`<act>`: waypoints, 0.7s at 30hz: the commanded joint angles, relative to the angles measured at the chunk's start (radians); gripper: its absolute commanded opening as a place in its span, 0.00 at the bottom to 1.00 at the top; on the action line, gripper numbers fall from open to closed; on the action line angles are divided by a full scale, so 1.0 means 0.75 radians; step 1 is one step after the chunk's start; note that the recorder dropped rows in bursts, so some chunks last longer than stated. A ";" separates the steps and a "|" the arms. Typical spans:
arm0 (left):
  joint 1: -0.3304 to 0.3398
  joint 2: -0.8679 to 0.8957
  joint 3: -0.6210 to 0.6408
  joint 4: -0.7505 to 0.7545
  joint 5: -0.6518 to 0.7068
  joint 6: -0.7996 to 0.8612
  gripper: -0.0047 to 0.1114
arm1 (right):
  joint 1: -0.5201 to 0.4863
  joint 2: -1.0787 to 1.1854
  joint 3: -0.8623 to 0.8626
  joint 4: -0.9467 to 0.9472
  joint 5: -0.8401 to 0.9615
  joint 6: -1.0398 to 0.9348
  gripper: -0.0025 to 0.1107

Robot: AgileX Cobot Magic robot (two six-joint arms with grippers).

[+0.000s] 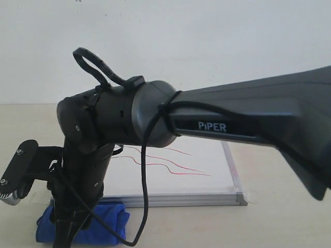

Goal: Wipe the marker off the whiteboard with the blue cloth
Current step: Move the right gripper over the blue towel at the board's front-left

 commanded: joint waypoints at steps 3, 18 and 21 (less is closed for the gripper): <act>0.001 -0.004 0.005 0.006 0.002 0.006 0.07 | 0.001 0.054 -0.013 -0.007 -0.057 0.005 0.48; 0.001 -0.004 0.005 0.006 0.002 0.006 0.07 | 0.001 0.101 -0.012 -0.012 -0.131 0.096 0.48; 0.001 -0.004 0.005 0.006 0.002 0.006 0.07 | 0.001 0.101 -0.012 -0.012 -0.135 0.105 0.48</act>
